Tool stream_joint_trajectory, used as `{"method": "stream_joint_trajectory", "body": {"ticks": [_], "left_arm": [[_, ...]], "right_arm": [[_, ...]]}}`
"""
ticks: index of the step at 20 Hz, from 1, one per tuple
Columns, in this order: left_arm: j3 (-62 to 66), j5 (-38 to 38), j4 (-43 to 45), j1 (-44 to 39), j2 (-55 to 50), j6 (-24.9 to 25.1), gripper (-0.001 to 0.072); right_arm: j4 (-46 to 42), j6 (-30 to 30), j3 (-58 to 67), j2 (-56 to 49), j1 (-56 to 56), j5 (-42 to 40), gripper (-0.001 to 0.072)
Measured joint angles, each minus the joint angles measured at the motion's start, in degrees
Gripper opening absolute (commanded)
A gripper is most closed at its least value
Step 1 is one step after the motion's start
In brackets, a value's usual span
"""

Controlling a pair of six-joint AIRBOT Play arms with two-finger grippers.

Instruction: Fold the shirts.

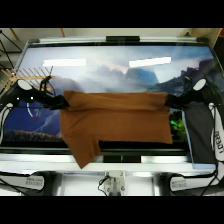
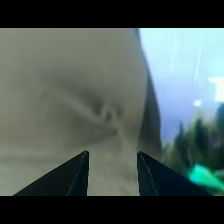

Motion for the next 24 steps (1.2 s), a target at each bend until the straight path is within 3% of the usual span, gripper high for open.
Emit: {"method": "stream_joint_trajectory", "body": {"ticks": [4, 7, 13, 16, 18, 24], "left_arm": [[-1.7, -8.8, 0.1, 4.1, 4.0, -0.7, 0.0511], [-14.2, -10.9, -0.1, 5.7, 11.3, -0.5, 0.051], [-39.9, -6.6, -3.1, 6.6, 26.0, 2.5, 0.051], [-44.8, -4.3, -5.1, 6.6, 29.0, 3.1, 0.0509], [-46.6, -2.2, -7.1, 6.6, 29.8, 3.3, 0.0439], [-50.1, 3.3, -11.2, 3.0, 30.6, 2.2, 0.044]], "right_arm": [[-4.0, -0.3, -0.5, 5.0, -3.7, 9.7, 0.0428], [-5.7, -1.3, -4.4, 10.0, -7.8, 14.4, 0.0428], [-4.8, -2.0, -10.3, 15.8, -10.9, 15.8, 0.0428], [-3.8, -2.0, -11.0, 16.5, -11.2, 16.0, 0.0428], [-3.4, -2.0, -11.2, 16.7, -11.3, 16.2, 0.0428], [-3.1, -2.1, -11.4, 16.9, -11.4, 16.0, 0.0428]]}}
